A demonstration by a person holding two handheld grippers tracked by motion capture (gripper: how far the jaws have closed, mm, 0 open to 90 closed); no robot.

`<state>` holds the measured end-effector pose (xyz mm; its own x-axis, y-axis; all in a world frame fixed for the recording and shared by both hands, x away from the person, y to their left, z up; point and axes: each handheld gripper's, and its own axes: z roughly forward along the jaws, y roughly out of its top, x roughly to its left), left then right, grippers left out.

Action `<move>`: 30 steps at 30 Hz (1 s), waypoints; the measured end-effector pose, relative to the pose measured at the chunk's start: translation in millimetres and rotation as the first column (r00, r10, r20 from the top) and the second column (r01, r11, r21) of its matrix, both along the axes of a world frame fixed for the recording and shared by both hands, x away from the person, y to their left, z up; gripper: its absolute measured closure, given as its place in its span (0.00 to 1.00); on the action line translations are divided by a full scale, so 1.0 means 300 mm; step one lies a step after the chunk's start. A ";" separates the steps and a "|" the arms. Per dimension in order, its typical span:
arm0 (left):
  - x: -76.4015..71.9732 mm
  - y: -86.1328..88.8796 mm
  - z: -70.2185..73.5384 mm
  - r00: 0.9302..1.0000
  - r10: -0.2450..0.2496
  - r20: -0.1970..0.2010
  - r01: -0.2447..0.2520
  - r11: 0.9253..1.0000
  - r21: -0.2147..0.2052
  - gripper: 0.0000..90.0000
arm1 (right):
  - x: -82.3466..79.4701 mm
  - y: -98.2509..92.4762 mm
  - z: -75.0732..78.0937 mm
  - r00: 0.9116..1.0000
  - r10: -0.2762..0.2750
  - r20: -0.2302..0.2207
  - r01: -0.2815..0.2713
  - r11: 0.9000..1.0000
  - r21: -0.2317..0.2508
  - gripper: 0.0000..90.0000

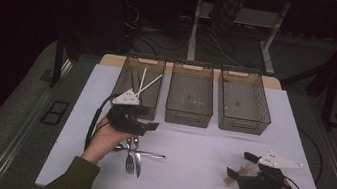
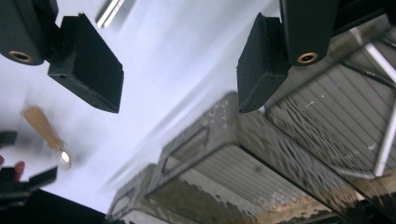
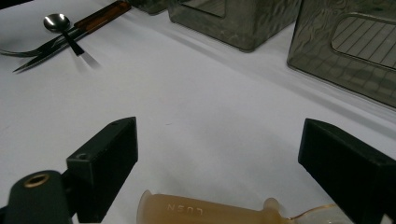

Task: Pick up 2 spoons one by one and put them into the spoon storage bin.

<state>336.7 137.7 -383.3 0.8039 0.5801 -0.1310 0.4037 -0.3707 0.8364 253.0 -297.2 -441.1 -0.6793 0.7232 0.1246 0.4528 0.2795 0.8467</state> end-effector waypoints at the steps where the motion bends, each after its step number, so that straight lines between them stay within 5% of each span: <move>1: -0.009 0.004 -0.007 1.000 -0.001 -0.003 0.001 1.000 0.005 0.34 | 0.000 0.000 0.000 1.000 0.000 0.001 0.000 1.000 -0.001 0.13; 10: -0.091 0.046 -0.045 0.999 -0.016 -0.031 0.016 0.999 0.030 0.40 | -0.003 -0.003 0.003 1.000 -0.004 0.006 0.004 1.000 -0.002 0.13; 16: -0.133 0.044 -0.083 0.997 -0.035 -0.068 0.039 0.997 0.071 0.65 | -0.003 -0.006 0.003 1.000 -0.008 0.007 0.008 1.000 -0.007 0.13; 25: -0.149 0.002 -0.140 0.978 -0.120 -0.171 0.141 0.983 0.115 0.97 | -0.004 0.006 -0.001 1.000 -0.002 0.004 0.002 1.000 -0.015 0.13; 30: -0.146 -0.010 -0.160 0.971 -0.138 -0.195 0.167 0.976 0.142 0.99 | -0.006 0.011 0.005 1.000 0.003 0.012 -0.003 1.000 -0.016 0.13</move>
